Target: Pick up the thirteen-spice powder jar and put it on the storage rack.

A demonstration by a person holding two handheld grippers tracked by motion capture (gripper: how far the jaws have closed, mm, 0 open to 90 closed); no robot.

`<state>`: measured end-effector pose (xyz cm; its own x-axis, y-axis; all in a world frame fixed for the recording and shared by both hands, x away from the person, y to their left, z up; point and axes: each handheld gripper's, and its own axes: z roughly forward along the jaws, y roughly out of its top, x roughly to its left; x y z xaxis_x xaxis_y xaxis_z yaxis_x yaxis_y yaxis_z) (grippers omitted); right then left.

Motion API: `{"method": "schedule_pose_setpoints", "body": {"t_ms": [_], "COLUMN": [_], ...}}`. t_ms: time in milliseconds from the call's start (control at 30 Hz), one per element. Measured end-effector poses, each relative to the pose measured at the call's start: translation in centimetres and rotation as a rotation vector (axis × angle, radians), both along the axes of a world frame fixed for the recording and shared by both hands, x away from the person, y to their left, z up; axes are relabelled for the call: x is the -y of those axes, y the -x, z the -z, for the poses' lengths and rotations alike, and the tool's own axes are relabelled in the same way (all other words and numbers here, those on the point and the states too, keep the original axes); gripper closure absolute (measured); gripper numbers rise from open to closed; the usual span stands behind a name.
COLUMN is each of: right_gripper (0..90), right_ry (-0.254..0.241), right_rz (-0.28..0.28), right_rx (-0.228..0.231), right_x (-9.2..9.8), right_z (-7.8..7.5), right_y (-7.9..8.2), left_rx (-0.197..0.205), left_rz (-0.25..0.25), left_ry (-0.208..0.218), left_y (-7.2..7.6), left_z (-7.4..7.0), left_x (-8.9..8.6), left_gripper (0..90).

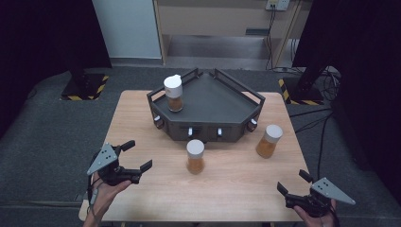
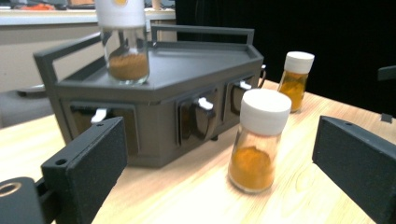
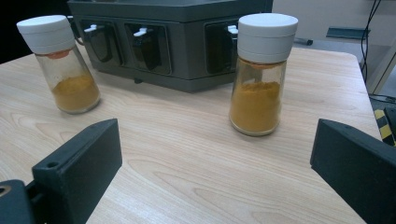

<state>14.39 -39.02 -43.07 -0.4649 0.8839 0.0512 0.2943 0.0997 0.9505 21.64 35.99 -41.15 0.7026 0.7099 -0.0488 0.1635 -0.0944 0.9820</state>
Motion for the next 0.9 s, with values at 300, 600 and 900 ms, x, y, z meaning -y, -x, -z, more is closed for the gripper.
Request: {"method": "schedule_pose_setpoints", "body": {"t_ms": [300, 600, 900], "right_gripper": [2.0, 2.0, 2.1], "right_ry": [0.000, 0.000, -0.003], "right_rz": [-0.001, 0.001, 0.000], "right_rx": [0.000, -0.001, 0.001], "right_x": [0.0, 0.0, 0.0], "right_z": [0.0, 0.0, 0.1], "right_y": [0.0, -0.1, 0.0], "left_rx": [-0.028, -0.035, -0.039], "left_rz": [-0.024, -0.035, -0.038], "left_ry": [-0.022, -0.024, -0.031], "left_y": [0.9, 1.0, 1.0], "left_z": [2.2, 3.9, 5.1], "left_x": [-0.3, -0.6, -0.7], "left_gripper": [2.4, 2.7, 3.2]}}
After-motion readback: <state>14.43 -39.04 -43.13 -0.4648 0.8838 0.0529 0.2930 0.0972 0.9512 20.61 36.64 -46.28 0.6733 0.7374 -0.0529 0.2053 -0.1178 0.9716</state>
